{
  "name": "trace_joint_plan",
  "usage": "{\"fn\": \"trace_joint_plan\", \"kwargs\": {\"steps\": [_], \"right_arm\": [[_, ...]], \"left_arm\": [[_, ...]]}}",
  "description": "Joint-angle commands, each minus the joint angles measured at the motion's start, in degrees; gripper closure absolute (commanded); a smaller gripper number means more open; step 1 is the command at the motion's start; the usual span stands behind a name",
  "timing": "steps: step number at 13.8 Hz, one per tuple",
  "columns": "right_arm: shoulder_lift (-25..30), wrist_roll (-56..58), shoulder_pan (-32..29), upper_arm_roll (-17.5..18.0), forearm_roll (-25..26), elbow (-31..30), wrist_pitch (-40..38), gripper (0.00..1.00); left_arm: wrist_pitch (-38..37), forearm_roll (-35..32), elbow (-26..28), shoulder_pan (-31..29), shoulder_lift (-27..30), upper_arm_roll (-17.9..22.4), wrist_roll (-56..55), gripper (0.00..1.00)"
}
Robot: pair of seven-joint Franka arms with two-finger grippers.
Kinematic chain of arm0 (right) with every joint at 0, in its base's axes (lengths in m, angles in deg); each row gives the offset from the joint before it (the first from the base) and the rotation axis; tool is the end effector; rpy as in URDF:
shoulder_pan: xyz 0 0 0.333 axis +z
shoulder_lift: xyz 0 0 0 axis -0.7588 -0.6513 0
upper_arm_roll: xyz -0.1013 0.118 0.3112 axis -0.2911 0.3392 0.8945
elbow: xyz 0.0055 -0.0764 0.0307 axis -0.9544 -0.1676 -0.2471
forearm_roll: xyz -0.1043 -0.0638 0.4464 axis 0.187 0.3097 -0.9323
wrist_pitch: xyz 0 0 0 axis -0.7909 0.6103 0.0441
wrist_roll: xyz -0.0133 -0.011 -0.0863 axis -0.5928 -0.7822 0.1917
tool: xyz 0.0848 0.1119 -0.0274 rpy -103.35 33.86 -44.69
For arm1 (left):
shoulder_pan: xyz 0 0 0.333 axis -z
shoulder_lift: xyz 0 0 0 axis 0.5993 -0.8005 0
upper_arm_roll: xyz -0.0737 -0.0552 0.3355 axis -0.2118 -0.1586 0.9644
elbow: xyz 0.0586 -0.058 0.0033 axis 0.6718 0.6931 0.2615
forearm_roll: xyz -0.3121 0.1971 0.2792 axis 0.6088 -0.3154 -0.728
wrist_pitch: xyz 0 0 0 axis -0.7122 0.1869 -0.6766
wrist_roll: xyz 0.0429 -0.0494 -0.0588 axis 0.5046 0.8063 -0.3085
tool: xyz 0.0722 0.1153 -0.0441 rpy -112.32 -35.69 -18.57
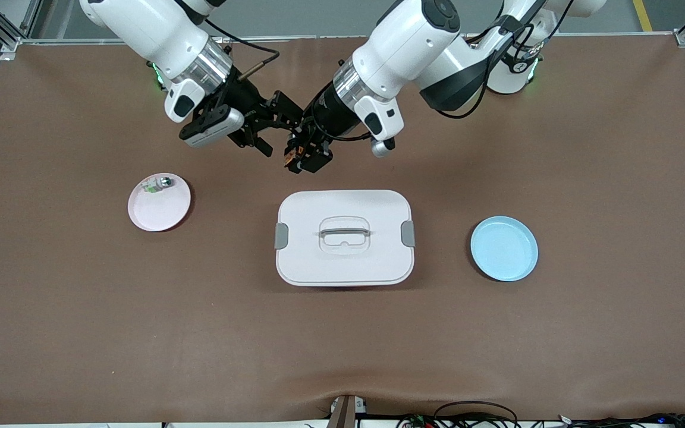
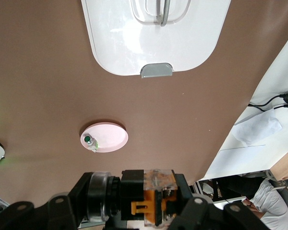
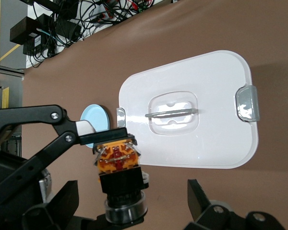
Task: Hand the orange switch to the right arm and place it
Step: 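Grasp the switch with the right gripper and open the left gripper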
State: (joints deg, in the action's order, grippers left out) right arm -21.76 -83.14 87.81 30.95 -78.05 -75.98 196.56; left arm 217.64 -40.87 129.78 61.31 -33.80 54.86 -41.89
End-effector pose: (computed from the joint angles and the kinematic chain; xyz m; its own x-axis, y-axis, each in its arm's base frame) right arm 0.5254 0.3953 0.5321 0.9724 -0.1547 0.1746 -0.0273 -0.8187 -0.5736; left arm 0.5298 -0.5903 0.5175 0.0928 0.7684 -0.6332 0.9815 0.0365 0.1882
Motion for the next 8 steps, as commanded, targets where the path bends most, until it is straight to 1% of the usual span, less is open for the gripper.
{"fn": "trace_joint_plan", "kwargs": {"steps": [1,2,4,5,6,8], "right_arm": [[-3.3,0.4,1.0,-0.6,-1.5,4.2,0.1,0.0],[-3.8,0.6,1.0,-0.6,-1.5,4.9,0.0,0.03],[-3.9,1.3,1.1,-0.7,-1.2,5.6,0.0,0.41],[-4.0,1.3,1.1,-0.7,-1.2,5.6,0.0,0.53],[-4.0,1.3,1.1,-0.7,-1.1,5.6,0.0,0.66],[-4.0,1.0,1.1,-0.7,-1.2,5.6,-0.2,1.0]], "left_arm": [[0.5,-1.2,-1.0,0.6,-0.3,0.3,-1.7,0.89],[0.5,-1.2,-1.0,0.6,-0.4,0.3,-1.7,0.89],[0.5,-1.2,-1.0,0.5,-0.4,0.3,-1.7,0.89],[0.5,-1.2,-1.0,0.5,-0.3,0.3,-1.7,0.89],[0.5,-1.2,-1.0,0.5,-0.3,0.3,-1.7,0.89],[0.5,-1.2,-1.0,0.6,-0.4,0.3,-1.6,0.89]]}}
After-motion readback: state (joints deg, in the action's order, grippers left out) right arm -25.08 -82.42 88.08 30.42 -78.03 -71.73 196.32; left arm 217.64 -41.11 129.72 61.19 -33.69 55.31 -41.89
